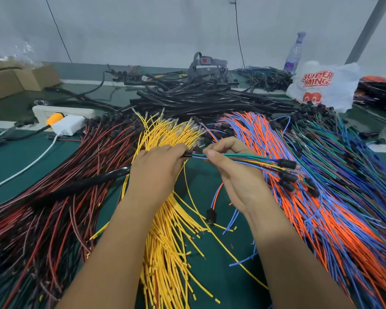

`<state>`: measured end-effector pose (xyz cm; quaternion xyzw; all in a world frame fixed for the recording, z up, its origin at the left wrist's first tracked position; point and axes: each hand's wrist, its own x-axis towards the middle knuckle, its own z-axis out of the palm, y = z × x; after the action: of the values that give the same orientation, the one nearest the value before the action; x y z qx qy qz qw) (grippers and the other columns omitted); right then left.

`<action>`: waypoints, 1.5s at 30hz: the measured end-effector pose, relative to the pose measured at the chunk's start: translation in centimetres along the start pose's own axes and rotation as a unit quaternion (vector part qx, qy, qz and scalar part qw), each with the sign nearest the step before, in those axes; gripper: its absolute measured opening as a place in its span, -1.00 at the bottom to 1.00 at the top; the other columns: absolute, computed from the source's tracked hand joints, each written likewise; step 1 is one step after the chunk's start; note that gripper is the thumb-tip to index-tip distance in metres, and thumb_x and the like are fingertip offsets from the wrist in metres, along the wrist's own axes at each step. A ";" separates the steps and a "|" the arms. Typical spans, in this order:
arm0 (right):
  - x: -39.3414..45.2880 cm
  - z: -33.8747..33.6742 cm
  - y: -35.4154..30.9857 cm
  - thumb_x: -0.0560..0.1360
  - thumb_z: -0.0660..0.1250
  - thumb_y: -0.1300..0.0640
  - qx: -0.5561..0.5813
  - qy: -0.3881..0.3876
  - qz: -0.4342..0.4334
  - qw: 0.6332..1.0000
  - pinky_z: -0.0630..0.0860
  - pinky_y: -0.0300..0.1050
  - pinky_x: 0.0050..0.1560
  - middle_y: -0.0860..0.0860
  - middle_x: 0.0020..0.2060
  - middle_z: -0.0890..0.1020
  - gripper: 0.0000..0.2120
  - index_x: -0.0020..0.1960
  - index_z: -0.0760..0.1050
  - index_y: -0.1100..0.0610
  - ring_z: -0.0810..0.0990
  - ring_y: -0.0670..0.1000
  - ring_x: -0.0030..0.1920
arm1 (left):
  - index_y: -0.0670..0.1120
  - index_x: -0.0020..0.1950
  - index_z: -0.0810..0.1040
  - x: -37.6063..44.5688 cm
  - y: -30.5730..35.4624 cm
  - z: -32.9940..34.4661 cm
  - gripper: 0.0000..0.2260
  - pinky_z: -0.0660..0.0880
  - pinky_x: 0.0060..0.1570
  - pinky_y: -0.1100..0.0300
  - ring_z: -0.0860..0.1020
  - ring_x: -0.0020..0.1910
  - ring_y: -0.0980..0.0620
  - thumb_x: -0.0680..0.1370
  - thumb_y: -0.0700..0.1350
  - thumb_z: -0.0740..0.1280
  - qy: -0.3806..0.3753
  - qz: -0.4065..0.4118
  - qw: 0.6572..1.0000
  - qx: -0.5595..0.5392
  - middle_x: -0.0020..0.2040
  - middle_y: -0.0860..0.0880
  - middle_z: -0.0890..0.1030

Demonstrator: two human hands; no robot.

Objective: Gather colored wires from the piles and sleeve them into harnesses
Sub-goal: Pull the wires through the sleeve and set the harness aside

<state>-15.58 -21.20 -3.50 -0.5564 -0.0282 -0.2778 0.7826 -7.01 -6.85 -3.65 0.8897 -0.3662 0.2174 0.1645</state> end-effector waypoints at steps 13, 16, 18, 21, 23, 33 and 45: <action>0.3 -0.2 0.6 0.45 0.42 0.31 -0.093 0.083 0.046 0.991 0.47 -0.12 -0.09 0.00 -0.32 0.60 -0.78 -0.29 0.57 0.05 0.53 -0.02 -0.24 | 0.13 0.27 0.45 -0.2 1.1 -0.4 -0.59 0.28 -0.01 0.05 0.44 0.00 -0.02 0.59 0.22 -0.04 -0.013 0.044 0.998 -0.043 -0.08 0.06 0.48; 0.3 -0.3 0.7 0.44 0.44 0.29 -0.107 0.094 0.065 0.988 0.47 -0.12 -0.10 0.02 -0.36 0.61 -0.80 -0.32 0.57 0.08 0.53 -0.01 -0.28 | 0.18 0.23 0.45 -0.5 1.4 -0.7 -0.63 0.43 -0.14 0.06 0.51 -0.02 0.03 0.58 0.23 -0.03 -0.033 0.043 0.995 -0.088 -0.06 0.10 0.55; 0.2 -0.3 0.5 0.45 0.43 0.29 -0.112 0.081 0.072 0.988 0.47 -0.17 -0.16 0.03 -0.37 0.60 -0.80 -0.32 0.54 0.12 0.52 -0.02 -0.30 | 0.22 0.19 0.44 -0.7 1.7 -0.7 -0.55 0.48 -0.23 0.10 0.52 -0.08 0.09 0.52 0.29 -0.12 -0.049 0.040 0.993 -0.099 -0.05 0.13 0.57; 0.2 -0.3 0.5 0.46 0.42 0.28 -0.111 0.081 0.078 0.987 0.46 -0.22 -0.25 0.03 -0.41 0.56 -0.73 -0.38 0.49 0.09 0.51 -0.04 -0.36 | 0.19 0.17 0.46 -0.5 1.7 -0.6 -0.49 0.48 -0.25 0.10 0.52 -0.09 0.10 0.49 0.32 -0.15 -0.051 0.040 0.994 -0.091 -0.06 0.13 0.57; 0.2 -0.3 0.5 0.46 0.40 0.28 -0.096 0.080 0.086 0.988 0.47 -0.23 -0.29 0.01 -0.43 0.55 -0.66 -0.44 0.48 0.05 0.51 -0.04 -0.40 | 0.14 0.15 0.50 -0.4 1.7 -0.3 -0.55 0.47 -0.26 0.11 0.51 -0.08 0.12 0.53 0.28 -0.06 -0.035 0.044 0.994 -0.095 -0.06 0.13 0.58; 0.0 0.5 1.2 0.52 0.35 0.23 -0.124 0.062 0.095 0.986 0.45 -0.22 -0.35 0.00 -0.47 0.50 -0.66 -0.38 0.40 0.02 0.46 -0.06 -0.45 | 0.11 0.00 0.53 -0.4 1.2 0.4 -0.89 0.41 -0.24 0.17 0.47 -0.14 0.17 0.59 0.06 0.22 -0.034 0.048 0.979 -0.195 -0.17 0.16 0.55; 0.2 1.0 0.5 0.48 0.35 0.05 0.033 0.119 0.106 0.987 0.56 -0.23 -0.28 0.04 -0.26 0.64 -0.88 -0.10 0.52 0.11 0.60 -0.02 -0.36 | 0.11 0.05 0.56 -0.1 -0.2 0.0 -0.83 0.42 -0.21 0.10 0.49 -0.21 0.09 0.60 0.09 0.21 0.028 0.001 0.982 -0.187 -0.19 0.14 0.56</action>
<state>-14.95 -20.23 -3.45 -0.4931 0.1146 -0.2567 0.8233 -6.92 -6.66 -3.74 0.8366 -0.3963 0.1695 0.3380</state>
